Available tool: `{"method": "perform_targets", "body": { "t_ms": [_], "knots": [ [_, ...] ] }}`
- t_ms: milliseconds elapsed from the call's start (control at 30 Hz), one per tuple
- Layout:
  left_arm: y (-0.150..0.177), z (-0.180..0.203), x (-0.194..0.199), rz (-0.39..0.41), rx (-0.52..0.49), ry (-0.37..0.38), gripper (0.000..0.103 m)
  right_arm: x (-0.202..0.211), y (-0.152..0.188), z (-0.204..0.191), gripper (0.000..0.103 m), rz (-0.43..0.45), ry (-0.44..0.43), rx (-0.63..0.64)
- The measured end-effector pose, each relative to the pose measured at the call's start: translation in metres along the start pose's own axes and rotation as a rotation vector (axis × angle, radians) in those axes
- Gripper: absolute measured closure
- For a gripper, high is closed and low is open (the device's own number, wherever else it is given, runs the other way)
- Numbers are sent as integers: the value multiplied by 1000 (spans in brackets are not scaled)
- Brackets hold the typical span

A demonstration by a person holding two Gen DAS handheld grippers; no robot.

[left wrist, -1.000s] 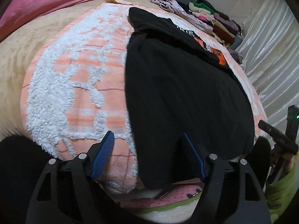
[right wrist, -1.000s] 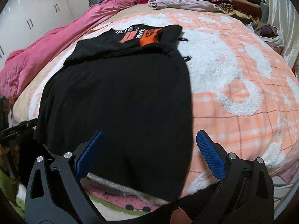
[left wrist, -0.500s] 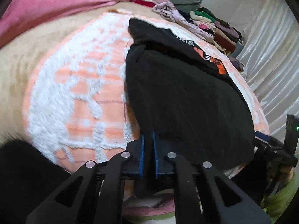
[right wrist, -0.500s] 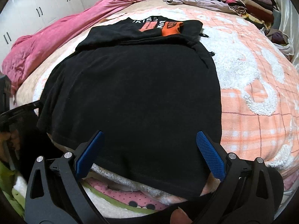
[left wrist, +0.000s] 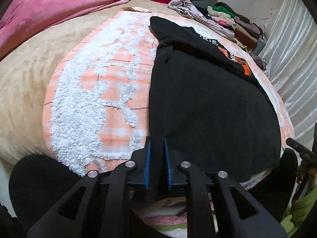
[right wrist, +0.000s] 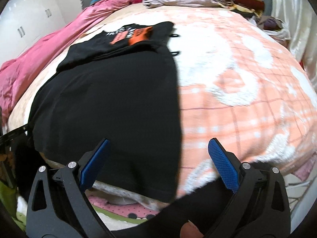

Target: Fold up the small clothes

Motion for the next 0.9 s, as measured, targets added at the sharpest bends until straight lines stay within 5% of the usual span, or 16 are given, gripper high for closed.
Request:
{"method": "perform_targets", "body": {
  "t_ms": [200, 300, 433, 500, 567, 633, 900],
  "knots": [
    [0, -1, 8, 13, -4, 7, 77, 5, 15, 6, 13, -13, -9, -8],
    [-2, 5, 12, 19, -26, 12, 64, 0, 18, 0, 27, -31, -40, -4],
    [-1, 6, 10, 15, -27, 16, 60, -12, 15, -6, 30, -36, -42, 20],
    [2, 4, 4, -5, -17, 15, 60, -21, 15, -9, 42, -53, -54, 29],
    [7, 3, -3, -23, 0, 20, 67, -28, 20, -15, 71, -77, -75, 34],
    [9, 4, -5, -21, -13, 18, 93, -24, 19, -17, 93, -62, -81, 51],
    [6, 4, 10, -12, -57, 32, 95, -16, 25, -6, 99, -86, -48, 60]
  ]
}}
Point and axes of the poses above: each gripper's, at about its wrist camera, not at the fingertips, and x roughly against the way its jaws point, z to its right, y to its underside, the point moved 7 cm from there along -x, roughly the way its jaws point, and after that the axes turned 12 degrees about z, right-handed, at the moved point
